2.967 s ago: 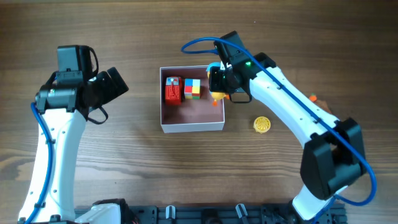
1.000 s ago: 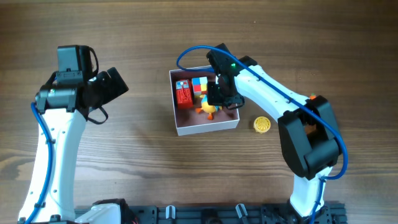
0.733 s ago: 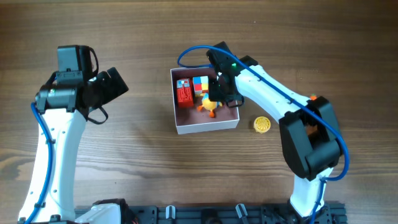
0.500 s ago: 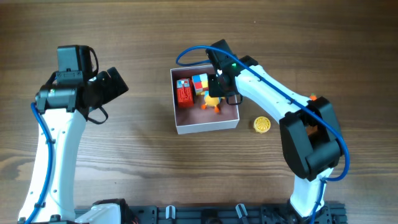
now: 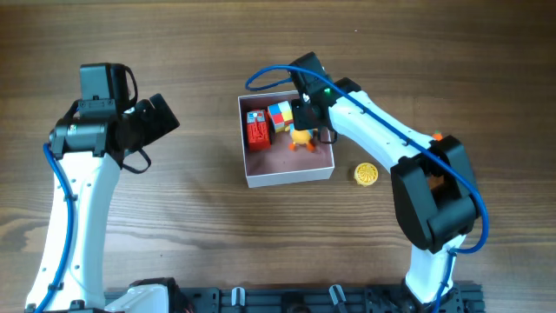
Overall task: Pack container
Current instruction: 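Lower the duck into the box and open the right gripper, then move the right gripper to the brown plush bear and grasp it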
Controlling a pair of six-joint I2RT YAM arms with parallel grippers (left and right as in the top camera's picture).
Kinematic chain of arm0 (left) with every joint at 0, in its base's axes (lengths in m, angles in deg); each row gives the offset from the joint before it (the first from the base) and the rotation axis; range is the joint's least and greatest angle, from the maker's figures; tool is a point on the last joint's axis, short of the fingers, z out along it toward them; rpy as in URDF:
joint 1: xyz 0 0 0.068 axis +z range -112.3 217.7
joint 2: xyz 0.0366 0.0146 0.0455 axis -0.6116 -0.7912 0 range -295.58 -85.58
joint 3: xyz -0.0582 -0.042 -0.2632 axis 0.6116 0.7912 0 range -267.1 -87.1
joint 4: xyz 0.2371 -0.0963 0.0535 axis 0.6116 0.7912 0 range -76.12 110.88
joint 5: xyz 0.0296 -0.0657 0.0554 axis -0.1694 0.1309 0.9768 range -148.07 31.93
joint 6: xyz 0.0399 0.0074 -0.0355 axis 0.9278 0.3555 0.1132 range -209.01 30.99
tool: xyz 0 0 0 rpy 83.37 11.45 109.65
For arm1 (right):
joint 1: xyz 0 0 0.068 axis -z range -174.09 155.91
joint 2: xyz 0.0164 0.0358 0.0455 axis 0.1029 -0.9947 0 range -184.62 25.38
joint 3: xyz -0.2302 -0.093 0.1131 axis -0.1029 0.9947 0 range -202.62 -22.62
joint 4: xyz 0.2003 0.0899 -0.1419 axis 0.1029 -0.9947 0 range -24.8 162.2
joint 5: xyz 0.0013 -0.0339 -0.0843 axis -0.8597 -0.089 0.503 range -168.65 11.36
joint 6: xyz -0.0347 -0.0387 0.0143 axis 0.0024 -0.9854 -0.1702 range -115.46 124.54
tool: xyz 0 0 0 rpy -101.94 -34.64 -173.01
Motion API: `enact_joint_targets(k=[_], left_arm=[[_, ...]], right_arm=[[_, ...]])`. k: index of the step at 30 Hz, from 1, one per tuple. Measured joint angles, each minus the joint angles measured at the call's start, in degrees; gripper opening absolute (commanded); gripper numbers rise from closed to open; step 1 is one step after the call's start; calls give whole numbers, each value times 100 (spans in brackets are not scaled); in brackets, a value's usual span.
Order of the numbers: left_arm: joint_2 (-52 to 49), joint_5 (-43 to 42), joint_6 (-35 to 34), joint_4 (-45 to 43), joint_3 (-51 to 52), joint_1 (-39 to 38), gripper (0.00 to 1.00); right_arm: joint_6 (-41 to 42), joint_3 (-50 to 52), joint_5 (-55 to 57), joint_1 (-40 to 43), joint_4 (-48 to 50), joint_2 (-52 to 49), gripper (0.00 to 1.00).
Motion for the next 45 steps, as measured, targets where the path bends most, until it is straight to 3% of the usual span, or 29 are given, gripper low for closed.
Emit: enact_joint_targets(k=[3, 5, 8, 9, 11, 13, 14, 15, 20, 24, 30, 38, 45], left_arm=[[0, 0, 0, 0, 0, 0, 98], [0, 2, 0, 0, 0, 0, 98], [0, 0, 0, 0, 2, 0, 98], [0, 0, 0, 0, 2, 0, 98], [0, 0, 0, 7, 2, 0, 98], [0, 2, 20, 26, 4, 0, 98], [0, 0, 22, 31, 7, 0, 98], [0, 2, 24, 46, 9, 0, 98], [0, 2, 22, 52, 13, 0, 98], [0, 0, 24, 48, 13, 0, 98], [0, 2, 22, 48, 13, 0, 98], [0, 2, 24, 48, 13, 0, 98], [0, 2, 22, 68, 13, 0, 98]], right_arm=[[-20, 0, -2, -2, -59, 11, 10], [-81, 0, -2, 0, -144, 216, 19], [-284, 11, -374, 9, -439, 752, 20], [-345, 11, -540, 9, -625, 1040, 26], [-343, 9, -734, 11, -1054, 1757, 50], [96, 9, -719, 267, -1657, 2636, 84], [273, 9, -688, 595, -1873, 3093, 95], [365, 9, -649, 979, -2070, 3475, 100], [463, -2, -542, 3047, -3394, 4216, 100], [-424, 63, -514, 4203, -3860, 3762, 100], [-1392, 579, -516, 4452, -3462, 2522, 100], [-1541, 1659, -470, 4459, -1843, 1690, 97], [-1600, 1683, -385, 4474, -1661, 1460, 13]])
